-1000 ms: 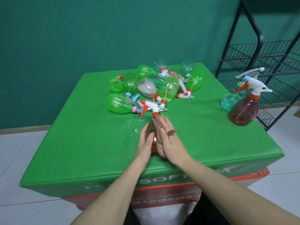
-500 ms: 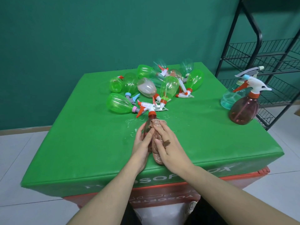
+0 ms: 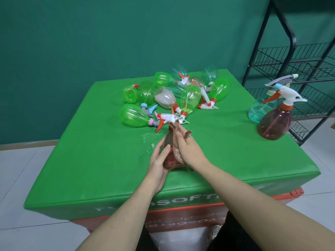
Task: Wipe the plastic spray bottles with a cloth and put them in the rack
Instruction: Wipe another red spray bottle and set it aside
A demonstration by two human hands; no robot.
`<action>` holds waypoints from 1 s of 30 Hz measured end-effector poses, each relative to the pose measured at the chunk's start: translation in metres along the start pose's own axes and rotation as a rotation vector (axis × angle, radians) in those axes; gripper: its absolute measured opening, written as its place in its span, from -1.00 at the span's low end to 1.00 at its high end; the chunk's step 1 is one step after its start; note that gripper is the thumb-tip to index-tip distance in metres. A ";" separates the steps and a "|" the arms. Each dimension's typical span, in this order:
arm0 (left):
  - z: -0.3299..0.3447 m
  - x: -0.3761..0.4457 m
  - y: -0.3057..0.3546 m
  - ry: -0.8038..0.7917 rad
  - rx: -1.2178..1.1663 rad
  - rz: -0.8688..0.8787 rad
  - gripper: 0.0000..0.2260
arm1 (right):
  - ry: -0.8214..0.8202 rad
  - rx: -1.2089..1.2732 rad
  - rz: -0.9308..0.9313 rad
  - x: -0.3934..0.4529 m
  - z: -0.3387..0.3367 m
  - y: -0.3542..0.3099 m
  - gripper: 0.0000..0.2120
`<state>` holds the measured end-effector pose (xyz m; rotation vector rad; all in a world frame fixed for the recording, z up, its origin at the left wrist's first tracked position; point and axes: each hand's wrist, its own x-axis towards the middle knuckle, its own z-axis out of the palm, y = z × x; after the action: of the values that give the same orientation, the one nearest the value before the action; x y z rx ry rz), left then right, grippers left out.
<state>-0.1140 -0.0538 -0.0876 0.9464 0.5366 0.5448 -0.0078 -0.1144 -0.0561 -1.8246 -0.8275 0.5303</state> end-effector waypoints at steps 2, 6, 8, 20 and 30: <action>0.000 0.000 -0.001 0.007 -0.002 0.007 -0.48 | 0.012 0.007 0.005 -0.005 0.003 0.002 -0.56; 0.000 0.001 -0.002 0.022 0.017 0.008 -0.49 | 0.034 -0.132 -0.159 -0.034 0.004 0.006 -0.52; 0.000 0.002 -0.002 0.032 0.028 0.002 -0.51 | 0.040 -0.289 -0.262 -0.046 0.006 0.011 -0.48; -0.001 0.007 -0.004 0.106 0.051 0.002 -0.49 | 0.012 -0.344 -0.383 -0.071 0.002 0.038 -0.50; -0.006 0.003 -0.006 -0.022 0.009 0.020 -0.59 | 0.089 -0.579 -0.316 -0.042 0.008 -0.002 -0.43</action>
<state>-0.1146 -0.0514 -0.0961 0.9662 0.5107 0.5494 -0.0422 -0.1398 -0.0577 -2.1521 -1.2712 -0.0044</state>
